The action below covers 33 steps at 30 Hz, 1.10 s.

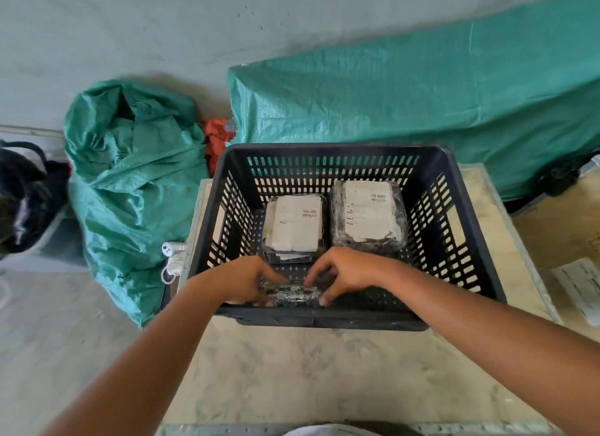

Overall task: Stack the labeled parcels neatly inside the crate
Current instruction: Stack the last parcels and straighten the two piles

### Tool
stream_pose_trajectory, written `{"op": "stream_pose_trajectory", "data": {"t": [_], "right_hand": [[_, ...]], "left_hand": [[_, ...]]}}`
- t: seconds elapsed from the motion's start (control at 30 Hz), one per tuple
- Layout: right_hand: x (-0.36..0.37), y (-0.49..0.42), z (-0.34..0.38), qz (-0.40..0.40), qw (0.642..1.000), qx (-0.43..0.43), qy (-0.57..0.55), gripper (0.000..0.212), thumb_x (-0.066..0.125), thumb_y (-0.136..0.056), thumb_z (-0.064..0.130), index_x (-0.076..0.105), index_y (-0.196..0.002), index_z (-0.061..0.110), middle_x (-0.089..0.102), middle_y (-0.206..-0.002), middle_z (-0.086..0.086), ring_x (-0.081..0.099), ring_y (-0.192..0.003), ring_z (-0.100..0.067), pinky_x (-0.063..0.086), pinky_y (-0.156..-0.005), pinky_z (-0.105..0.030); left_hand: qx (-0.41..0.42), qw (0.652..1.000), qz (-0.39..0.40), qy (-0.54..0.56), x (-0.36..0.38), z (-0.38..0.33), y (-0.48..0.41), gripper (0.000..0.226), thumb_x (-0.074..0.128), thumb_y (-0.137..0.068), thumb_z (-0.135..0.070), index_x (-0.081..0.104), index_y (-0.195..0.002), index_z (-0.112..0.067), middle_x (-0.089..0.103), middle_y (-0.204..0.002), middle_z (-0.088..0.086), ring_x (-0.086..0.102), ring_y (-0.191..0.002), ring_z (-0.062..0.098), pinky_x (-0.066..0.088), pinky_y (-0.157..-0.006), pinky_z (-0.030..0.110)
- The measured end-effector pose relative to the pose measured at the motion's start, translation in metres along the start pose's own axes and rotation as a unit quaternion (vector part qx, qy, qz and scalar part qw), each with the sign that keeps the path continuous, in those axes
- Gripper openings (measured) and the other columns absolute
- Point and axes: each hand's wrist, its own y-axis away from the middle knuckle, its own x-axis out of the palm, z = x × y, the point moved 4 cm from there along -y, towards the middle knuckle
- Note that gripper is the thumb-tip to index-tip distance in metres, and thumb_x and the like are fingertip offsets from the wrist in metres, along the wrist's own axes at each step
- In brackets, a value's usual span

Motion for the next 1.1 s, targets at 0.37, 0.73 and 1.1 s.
{"op": "stream_pose_trajectory", "data": {"t": [0.37,0.73,1.1], "right_hand": [[-0.002,-0.013,-0.025,-0.062,0.995,-0.049,-0.064,0.034,0.084,-0.086,0.024,0.078,-0.088,0.057,0.071,-0.119,0.022,0.057,-0.097,0.016,0.045,-0.090,-0.019],[-0.009,-0.010,-0.019,-0.130,0.990,0.010,-0.052,0.036,0.088,-0.080,0.020,0.079,-0.095,0.051,0.065,-0.084,0.039,0.058,-0.076,0.022,0.043,-0.076,-0.018],[-0.036,0.055,0.027,-0.317,0.925,-0.130,-0.162,0.042,0.079,-0.088,0.010,0.080,-0.093,0.052,0.051,-0.138,0.024,0.045,-0.121,0.025,0.040,-0.095,0.000]], "left_hand": [[-0.011,1.000,0.004,0.024,0.009,0.008,-0.007,0.075,0.083,-0.082,-0.025,0.048,-0.148,-0.038,0.040,-0.159,-0.001,0.038,-0.144,0.018,0.029,-0.119,0.037],[0.043,0.993,-0.071,-0.081,0.000,0.001,-0.043,0.089,0.075,-0.085,-0.010,0.031,-0.156,-0.038,0.056,-0.141,0.010,0.054,-0.123,0.026,0.043,-0.105,0.034],[0.199,0.968,-0.123,0.092,-0.097,-0.022,0.022,0.060,0.074,-0.090,-0.014,0.057,-0.135,-0.051,0.060,-0.129,-0.034,0.055,-0.121,-0.011,0.038,-0.101,0.006]]}}
